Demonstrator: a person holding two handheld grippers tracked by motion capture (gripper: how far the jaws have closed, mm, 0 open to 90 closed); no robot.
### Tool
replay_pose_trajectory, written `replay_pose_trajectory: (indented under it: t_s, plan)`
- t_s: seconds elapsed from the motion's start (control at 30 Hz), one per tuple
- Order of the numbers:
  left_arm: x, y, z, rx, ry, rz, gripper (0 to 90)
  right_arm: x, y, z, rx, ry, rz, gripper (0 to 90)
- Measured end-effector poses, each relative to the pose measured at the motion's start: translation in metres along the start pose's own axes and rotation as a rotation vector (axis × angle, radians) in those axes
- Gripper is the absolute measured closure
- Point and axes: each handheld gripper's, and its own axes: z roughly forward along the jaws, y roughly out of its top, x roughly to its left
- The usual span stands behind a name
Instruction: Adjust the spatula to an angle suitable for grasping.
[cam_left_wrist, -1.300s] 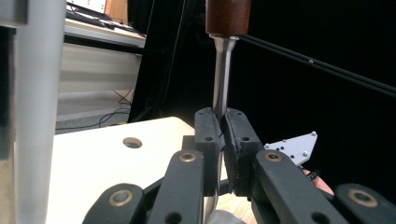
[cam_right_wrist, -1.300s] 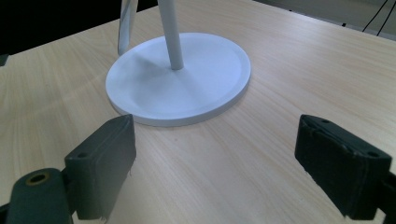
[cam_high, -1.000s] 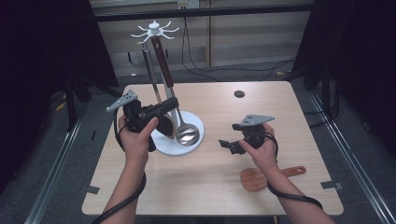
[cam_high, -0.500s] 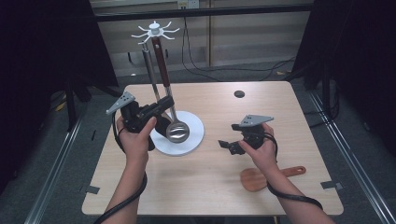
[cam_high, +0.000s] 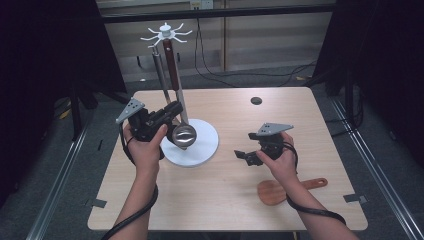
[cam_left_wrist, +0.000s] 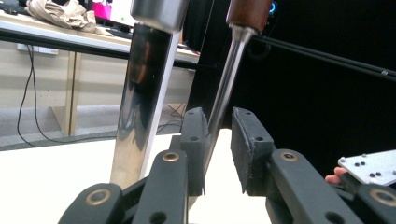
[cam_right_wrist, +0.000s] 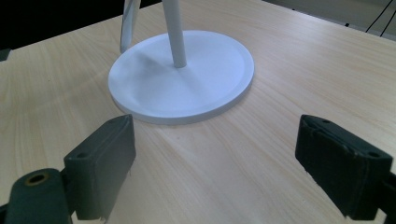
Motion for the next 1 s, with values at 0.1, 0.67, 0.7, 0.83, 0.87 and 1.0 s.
replay_pose_trajectory:
  t_s: [0.1, 0.67, 0.7, 0.83, 0.87, 1.0]
  plan:
    - [-0.001, -0.002, 0.0, -0.003, 0.0, 0.0, 76.5, 0.0, 0.001, -0.001, -0.003, 0.0, -0.001, 11.5]
    - [-0.017, 0.022, -0.01, -0.143, 0.009, 0.089, 86.4, 0.001, 0.001, -0.003, -0.001, -0.008, -0.016, 11.3]
    - [-0.019, 0.025, -0.01, -0.154, 0.007, 0.089, 87.2, 0.001, 0.001, -0.003, -0.001, -0.009, -0.016, 11.2]
    - [-0.024, 0.039, -0.009, -0.195, 0.006, 0.101, 90.0, 0.002, 0.0, -0.002, 0.005, -0.002, -0.019, 11.2]
    - [-0.025, 0.042, -0.009, -0.2, 0.008, 0.105, 90.0, 0.003, 0.0, -0.003, 0.005, -0.005, -0.02, 11.2]
    - [-0.031, 0.057, -0.006, -0.233, 0.003, 0.118, 90.0, 0.004, -0.001, -0.004, 0.004, -0.002, -0.019, 11.2]
